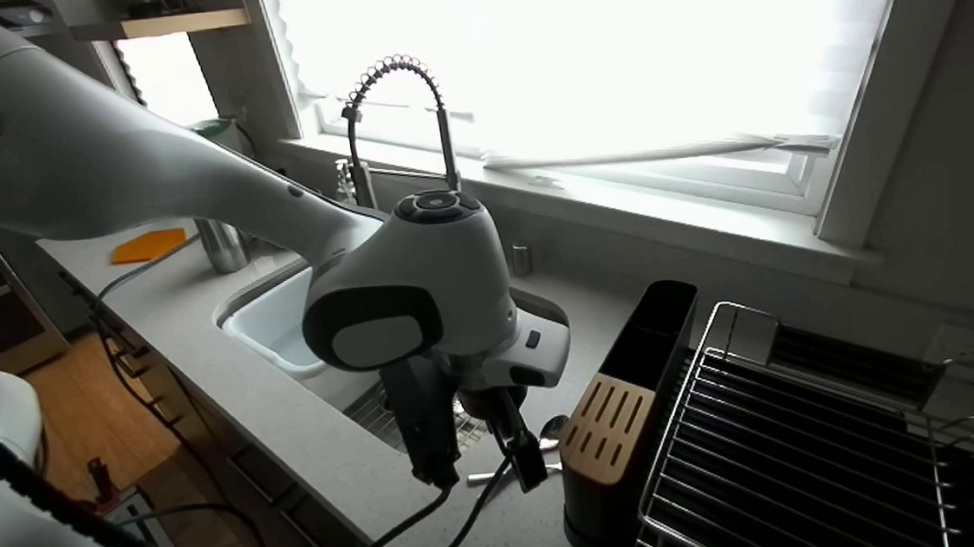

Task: Put the spoon and fork in the drying rack

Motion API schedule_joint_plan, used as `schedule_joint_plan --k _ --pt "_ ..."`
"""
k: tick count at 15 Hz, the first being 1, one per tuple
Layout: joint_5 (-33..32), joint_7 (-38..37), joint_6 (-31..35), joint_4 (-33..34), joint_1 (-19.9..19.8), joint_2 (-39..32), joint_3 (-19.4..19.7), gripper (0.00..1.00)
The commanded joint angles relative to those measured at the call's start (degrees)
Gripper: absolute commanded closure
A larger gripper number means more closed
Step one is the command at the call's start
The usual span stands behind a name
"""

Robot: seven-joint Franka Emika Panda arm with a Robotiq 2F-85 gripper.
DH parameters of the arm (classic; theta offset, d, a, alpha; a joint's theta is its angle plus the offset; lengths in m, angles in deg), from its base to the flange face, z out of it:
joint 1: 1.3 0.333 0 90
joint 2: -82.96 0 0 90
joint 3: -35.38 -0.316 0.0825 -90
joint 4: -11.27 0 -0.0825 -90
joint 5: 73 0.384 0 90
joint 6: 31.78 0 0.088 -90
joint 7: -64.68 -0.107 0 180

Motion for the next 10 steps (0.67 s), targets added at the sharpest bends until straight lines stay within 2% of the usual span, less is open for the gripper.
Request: schedule_joint_plan --k 1,3,10 --pt "1.08 -1.39 1.29 -0.1 -0.65 -2.48 -0.53 0.0" --pt "0.7 -2.71 0.47 0.3 -0.66 -3.42 -0.73 0.0" --pt "5.99 -0.02 4.72 0.81 -0.44 -6.04 -1.75 0.0"
